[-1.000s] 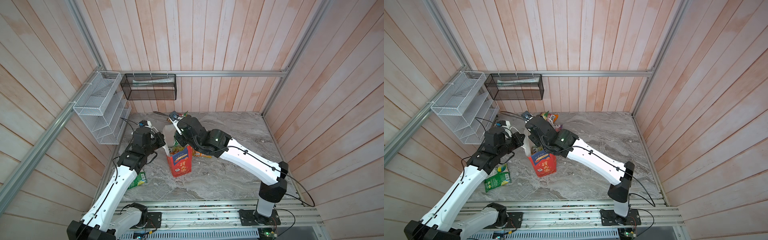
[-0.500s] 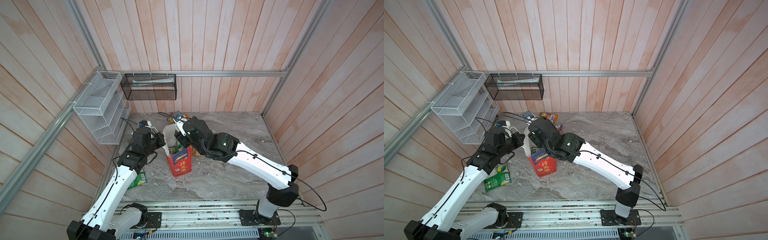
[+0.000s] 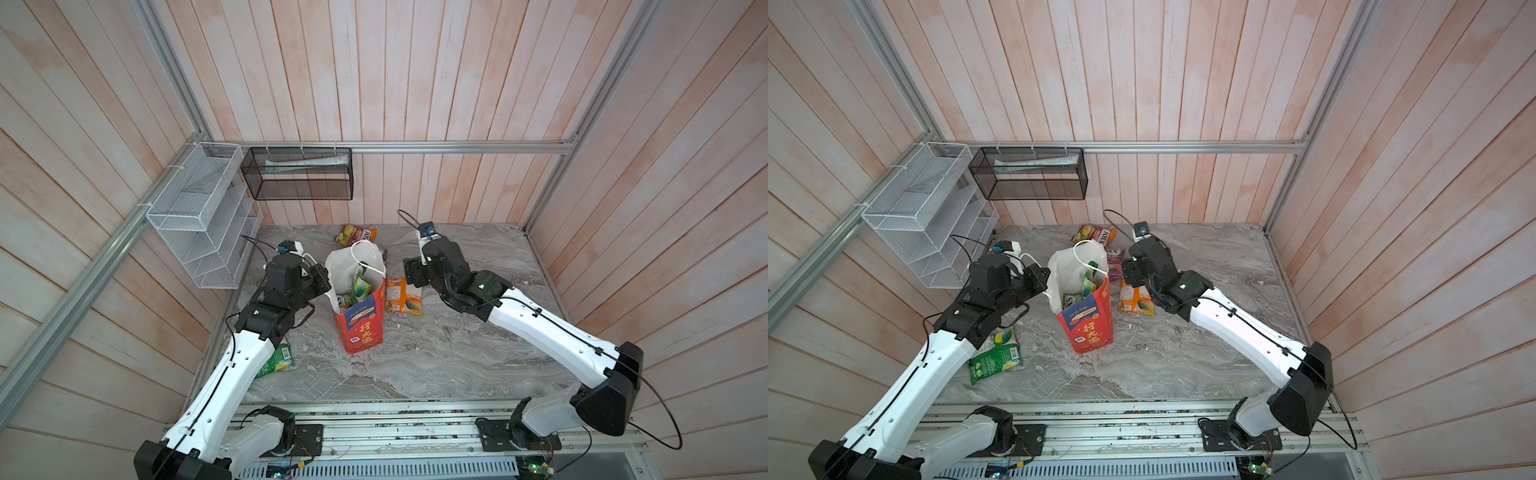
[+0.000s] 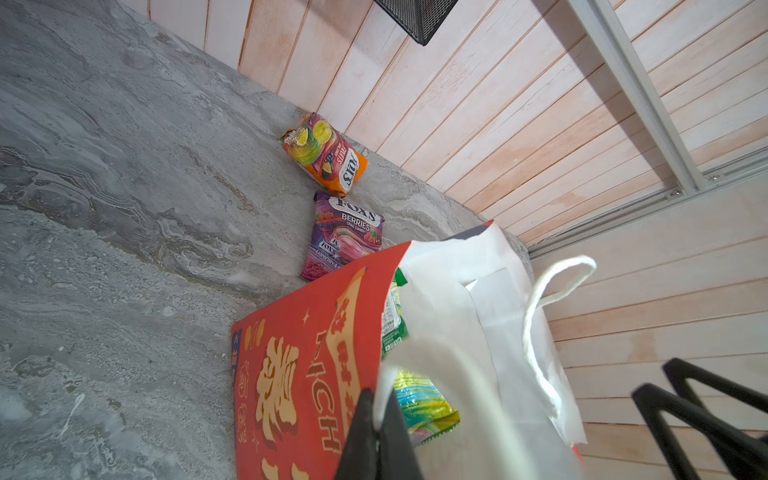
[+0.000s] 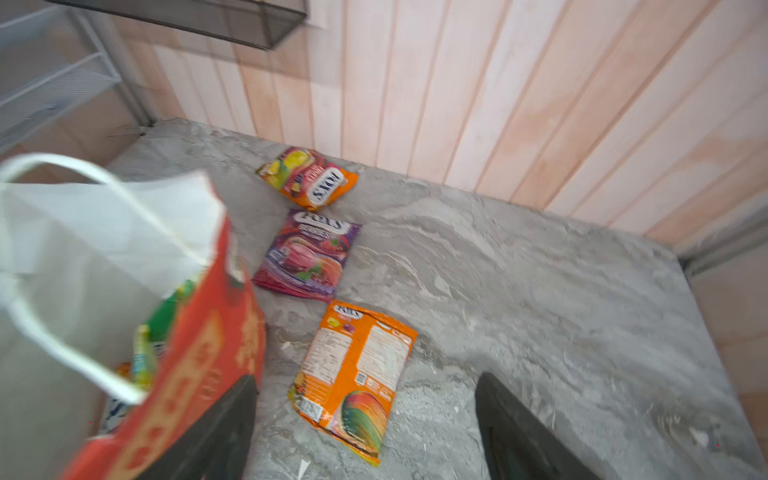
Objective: Place the snacks into the paper bag
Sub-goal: 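Withdraw the right gripper toward the orange Fox's Fruits packet, then lower the right gripper onto the orange Fox's Fruits packet and grasp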
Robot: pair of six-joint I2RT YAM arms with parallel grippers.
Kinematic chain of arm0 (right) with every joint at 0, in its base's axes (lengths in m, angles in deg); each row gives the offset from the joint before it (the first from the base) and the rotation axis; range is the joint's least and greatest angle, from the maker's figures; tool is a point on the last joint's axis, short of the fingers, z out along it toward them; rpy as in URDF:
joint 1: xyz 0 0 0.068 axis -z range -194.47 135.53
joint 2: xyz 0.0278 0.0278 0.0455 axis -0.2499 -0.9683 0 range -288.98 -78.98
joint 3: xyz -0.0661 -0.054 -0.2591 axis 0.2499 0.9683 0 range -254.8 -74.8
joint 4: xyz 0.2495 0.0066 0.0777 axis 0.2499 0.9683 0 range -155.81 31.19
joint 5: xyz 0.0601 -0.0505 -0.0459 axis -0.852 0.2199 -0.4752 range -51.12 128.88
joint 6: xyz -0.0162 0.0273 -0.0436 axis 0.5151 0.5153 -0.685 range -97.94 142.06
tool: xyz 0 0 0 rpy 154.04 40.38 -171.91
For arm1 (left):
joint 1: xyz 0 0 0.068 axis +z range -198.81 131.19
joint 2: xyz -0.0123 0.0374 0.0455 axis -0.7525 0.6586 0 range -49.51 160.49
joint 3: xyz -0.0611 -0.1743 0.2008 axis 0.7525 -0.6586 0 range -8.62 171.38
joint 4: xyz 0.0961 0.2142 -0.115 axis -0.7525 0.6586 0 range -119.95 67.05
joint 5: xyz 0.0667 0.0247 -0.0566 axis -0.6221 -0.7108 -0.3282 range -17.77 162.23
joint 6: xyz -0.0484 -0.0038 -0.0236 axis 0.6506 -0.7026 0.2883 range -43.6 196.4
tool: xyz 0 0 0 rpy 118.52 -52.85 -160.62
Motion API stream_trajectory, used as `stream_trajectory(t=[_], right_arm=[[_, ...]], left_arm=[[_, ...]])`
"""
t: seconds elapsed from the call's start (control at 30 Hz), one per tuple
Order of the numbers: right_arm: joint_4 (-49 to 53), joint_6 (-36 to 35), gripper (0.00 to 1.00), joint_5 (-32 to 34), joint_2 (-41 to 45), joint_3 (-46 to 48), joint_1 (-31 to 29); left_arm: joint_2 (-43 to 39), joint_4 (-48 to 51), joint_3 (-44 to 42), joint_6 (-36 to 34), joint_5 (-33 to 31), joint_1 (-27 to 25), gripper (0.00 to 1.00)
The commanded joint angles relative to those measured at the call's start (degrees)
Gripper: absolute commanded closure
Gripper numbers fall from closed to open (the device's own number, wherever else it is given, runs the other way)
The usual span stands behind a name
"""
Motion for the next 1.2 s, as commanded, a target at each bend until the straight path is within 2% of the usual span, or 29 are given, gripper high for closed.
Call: stream_trajectory(t=[0.0, 0.13, 0.37, 0.53, 0.9, 1.17], right_arm=[[-9.2, 11.8, 0.15, -11.3, 4.9, 10.2, 7.0], [-17.5, 16.6, 0.11, -21.0, 6.4, 18.7, 14.3], [-19.6, 14.7, 0.06, -25.9, -6.4, 17.4, 16.5], [-16.4, 10.8, 0.03, -29.9, -16.7, 12.4, 16.3], [-8.9, 5.4, 0.02, -25.4, -30.0, 2.6, 10.6], [-5.5, 3.9, 0.02, -21.7, -35.2, -1.4, 8.6]], left_arm=[[0.1, -0.5, -0.7, -0.6, 0.4, -0.3, 1.0], [0.3, -0.6, -0.8, -0.6, 0.7, -0.2, 1.0], [-0.3, -0.5, -0.7, -0.6, 0.6, -0.4, 1.0], [-0.1, -0.5, -0.7, -0.7, 0.6, -0.4, 1.0], [0.0, -0.5, -0.7, -0.7, 0.7, -0.4, 1.0], [0.3, -0.7, -0.8, -0.6, 0.9, -0.4, 1.0]])
